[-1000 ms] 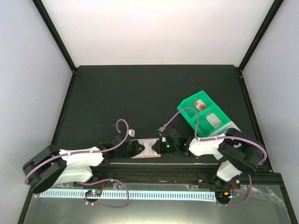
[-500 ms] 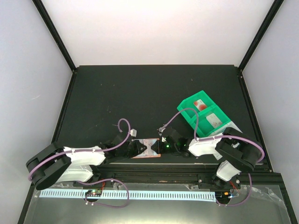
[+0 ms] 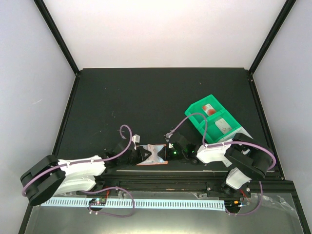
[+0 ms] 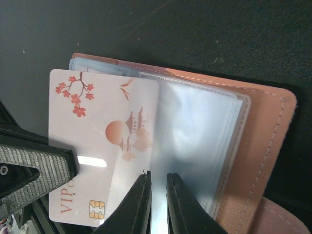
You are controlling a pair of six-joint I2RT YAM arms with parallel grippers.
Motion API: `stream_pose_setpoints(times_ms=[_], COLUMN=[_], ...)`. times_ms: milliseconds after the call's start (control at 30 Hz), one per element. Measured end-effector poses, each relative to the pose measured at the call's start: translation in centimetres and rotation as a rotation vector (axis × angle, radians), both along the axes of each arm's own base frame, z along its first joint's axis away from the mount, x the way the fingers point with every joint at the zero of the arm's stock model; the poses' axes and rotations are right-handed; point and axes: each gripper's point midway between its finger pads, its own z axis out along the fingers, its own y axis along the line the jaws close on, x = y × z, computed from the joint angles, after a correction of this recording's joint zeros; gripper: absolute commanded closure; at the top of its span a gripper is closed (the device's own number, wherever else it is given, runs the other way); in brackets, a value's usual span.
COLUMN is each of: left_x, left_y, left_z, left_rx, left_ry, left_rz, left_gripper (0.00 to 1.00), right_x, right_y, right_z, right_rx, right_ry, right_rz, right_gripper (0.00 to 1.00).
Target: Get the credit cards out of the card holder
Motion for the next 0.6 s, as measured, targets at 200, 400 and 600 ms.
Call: stream_pose_setpoints(times_ms=[200,400,600], left_x=[-0.1,0.2,0.0], left_y=[1.1,2.1,3.3], left_z=[0.1,1.5,2.7], left_rx=[0.010,0.002,0.010], left_ry=[-0.016,-0.066,-0.114], left_rz=[0.032,0.073,0.085], left_gripper=[0.98,0.98,0.99], right_x=[-0.1,-0.5,-0.4], right_y=[-0.2,-0.9,-0.9], right_z=[0.1,0.7,4.6], right_rx=[-0.003,-0.034,-0.001], right_ry=[-0.013,-0.050,-0.175], right_rz=[0.008,0.056,0.127], right_gripper=[0.89,0.85,0.84])
